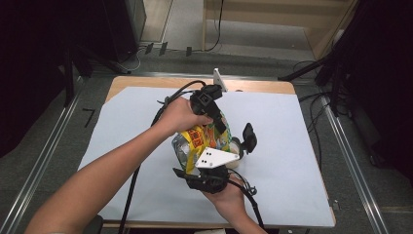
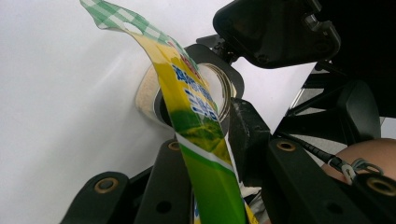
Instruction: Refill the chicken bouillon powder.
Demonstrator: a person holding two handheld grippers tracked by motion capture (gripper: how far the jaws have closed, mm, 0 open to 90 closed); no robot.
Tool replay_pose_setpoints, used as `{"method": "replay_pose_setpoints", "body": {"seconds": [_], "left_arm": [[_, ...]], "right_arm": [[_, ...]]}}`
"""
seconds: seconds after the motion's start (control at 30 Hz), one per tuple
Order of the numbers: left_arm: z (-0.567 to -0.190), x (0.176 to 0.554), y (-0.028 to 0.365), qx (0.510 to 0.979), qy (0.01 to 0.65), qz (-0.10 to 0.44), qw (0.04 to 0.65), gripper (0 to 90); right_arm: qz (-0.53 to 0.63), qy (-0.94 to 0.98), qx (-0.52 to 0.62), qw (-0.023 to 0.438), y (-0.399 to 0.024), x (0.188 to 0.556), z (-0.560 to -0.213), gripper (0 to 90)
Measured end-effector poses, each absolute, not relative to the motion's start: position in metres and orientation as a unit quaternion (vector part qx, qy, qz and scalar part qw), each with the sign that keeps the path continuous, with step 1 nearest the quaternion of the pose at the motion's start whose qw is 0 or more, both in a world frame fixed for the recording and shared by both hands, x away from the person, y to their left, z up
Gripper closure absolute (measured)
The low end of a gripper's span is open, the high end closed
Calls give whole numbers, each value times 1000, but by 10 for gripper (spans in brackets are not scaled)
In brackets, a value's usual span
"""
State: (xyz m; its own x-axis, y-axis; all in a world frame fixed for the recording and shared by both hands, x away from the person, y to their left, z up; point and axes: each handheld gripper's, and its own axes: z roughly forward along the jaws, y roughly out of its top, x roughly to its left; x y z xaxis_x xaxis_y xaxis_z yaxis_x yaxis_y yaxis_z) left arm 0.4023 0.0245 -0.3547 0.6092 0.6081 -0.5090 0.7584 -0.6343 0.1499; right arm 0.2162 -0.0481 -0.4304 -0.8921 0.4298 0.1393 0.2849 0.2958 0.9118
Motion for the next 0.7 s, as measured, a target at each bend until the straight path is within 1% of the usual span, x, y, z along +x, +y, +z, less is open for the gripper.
{"method": "replay_pose_setpoints", "body": {"seconds": [0.37,0.7], "left_arm": [[-355,403,24,880,385,-209,180,783],[-358,406,24,877,389,-222,175,780]], "right_arm": [[550,802,224,65,-49,216,-430,662],[552,801,224,61,-51,217,-429,662]]}}
